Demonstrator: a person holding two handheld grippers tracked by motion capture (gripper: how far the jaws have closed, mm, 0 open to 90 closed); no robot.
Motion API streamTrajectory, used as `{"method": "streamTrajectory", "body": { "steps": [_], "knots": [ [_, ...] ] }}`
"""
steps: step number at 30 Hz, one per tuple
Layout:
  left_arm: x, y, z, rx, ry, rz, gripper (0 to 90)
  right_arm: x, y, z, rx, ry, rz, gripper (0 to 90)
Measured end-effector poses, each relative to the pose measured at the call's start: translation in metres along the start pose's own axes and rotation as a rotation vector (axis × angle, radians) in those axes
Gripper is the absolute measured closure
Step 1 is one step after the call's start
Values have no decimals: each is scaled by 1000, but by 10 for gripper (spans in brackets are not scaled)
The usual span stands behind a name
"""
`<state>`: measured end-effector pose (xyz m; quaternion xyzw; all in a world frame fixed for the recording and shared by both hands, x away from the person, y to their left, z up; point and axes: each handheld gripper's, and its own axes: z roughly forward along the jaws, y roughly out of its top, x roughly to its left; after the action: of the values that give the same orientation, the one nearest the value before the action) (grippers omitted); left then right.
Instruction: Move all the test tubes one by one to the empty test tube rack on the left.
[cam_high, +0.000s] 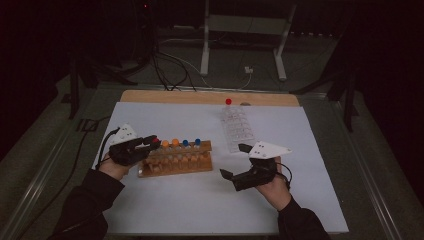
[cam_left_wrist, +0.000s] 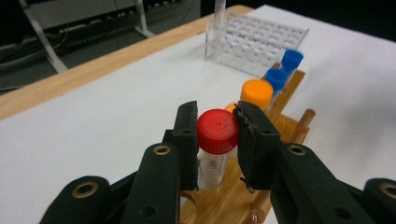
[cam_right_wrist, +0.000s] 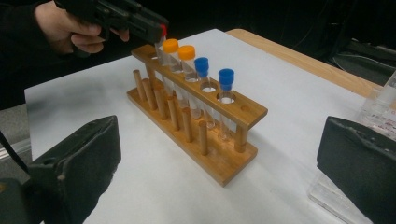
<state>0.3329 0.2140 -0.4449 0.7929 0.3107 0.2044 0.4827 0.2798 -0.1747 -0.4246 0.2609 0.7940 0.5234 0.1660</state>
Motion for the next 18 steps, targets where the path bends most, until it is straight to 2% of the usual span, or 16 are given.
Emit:
{"method": "streamTrajectory", "body": {
  "steps": [12, 18],
  "knots": [
    [1, -6, -1, -5, -4, -6, 718, -1, 0, -1, -3, 7, 3, 0],
    [3, -5, 0, 5, -25, -15, 713, -2, 1, -2, -6, 7, 1, 0]
  ]
}}
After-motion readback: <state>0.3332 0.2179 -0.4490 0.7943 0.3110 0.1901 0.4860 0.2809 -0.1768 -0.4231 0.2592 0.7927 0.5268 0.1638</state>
